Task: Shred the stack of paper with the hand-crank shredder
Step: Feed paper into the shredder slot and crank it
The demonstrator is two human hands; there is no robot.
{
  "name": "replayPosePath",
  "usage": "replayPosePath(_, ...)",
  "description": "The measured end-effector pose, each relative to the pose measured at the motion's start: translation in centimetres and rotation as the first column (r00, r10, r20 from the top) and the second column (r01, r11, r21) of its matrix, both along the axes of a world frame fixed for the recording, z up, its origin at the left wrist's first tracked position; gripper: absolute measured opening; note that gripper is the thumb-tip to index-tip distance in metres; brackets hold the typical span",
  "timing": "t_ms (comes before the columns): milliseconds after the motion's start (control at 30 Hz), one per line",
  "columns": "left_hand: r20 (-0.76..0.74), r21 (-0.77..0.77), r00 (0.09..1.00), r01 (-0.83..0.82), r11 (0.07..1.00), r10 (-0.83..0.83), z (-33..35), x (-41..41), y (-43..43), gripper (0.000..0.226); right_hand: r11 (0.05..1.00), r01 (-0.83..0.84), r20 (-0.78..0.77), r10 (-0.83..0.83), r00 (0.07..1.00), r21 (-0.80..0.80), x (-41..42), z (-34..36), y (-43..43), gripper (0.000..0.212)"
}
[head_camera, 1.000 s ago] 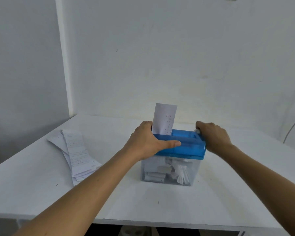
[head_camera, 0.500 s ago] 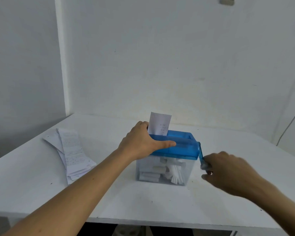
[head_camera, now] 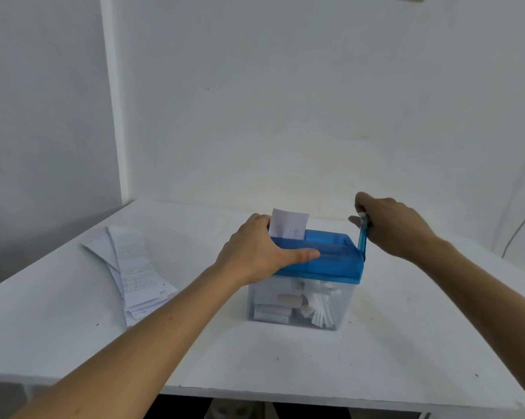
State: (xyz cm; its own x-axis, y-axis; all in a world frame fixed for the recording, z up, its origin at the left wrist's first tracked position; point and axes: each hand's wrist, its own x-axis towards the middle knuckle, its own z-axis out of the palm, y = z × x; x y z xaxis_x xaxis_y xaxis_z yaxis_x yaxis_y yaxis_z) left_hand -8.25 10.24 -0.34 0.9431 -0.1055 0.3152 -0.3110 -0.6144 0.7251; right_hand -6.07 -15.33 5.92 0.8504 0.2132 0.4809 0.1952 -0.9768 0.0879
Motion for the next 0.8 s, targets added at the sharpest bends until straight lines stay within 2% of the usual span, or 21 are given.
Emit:
replayPosePath(100, 0.01, 0.005, 1.0, -0.015, 1.0, 0.015, 0.1, -0.1, 0.1, 0.096, 0.997, 0.01, 0.049, -0.014, 0.999, 0.075, 1.6, -1.9, 0.6, 0.026)
replayPosePath(200, 0.011, 0.021, 1.0, -0.025, 0.999, 0.025, 0.0, -0.2, 0.1, 0.096, 0.991, 0.041, -0.071, -0.032, 0.997, 0.128, 2.0, -4.6, 1.0, 0.024)
replayPosePath(300, 0.025, 0.035, 0.999, -0.036, 0.999, 0.035, 0.2, -0.4, 0.0, 0.09, 0.951, 0.082, -0.197, -0.023, 0.98, 0.298, 0.2, -7.5, 1.9, 0.015)
replayPosePath(367, 0.029, 0.043, 0.999, -0.046, 0.998, 0.045, 0.2, -0.5, 0.0, 0.087, 0.928, 0.165, -0.265, -0.077, 0.961, 0.333, -1.4, -9.2, 2.3, 0.013)
replayPosePath(467, 0.032, 0.061, 0.997, -0.067, 0.996, 0.065, 0.2, -0.5, -0.1, 0.093, 0.947, 0.2, -0.304, -0.12, 0.945, 0.25, -3.7, -10.9, 2.1, 0.019)
replayPosePath(533, 0.029, 0.077, 0.997, -0.075, 0.994, 0.073, 0.3, -0.5, -0.2, 0.097, 0.964, 0.174, -0.327, -0.101, 0.94, 0.202, -5.4, -10.6, 1.9, 0.014)
replayPosePath(700, 0.013, 0.1, 0.997, -0.082, 0.992, 0.081, 0.6, -0.7, -0.1, 0.1, 0.995, 0.1, -0.375, -0.089, 0.923, 0.01, -10.2, -6.7, 1.5, 0.012)
replayPosePath(800, 0.007, 0.093, 0.998, -0.067, 0.993, 0.067, 0.7, -0.7, 0.0, 0.1, 0.993, 0.104, -0.32, -0.118, 0.94, -0.061, -11.5, -3.3, 0.7, 0.015)
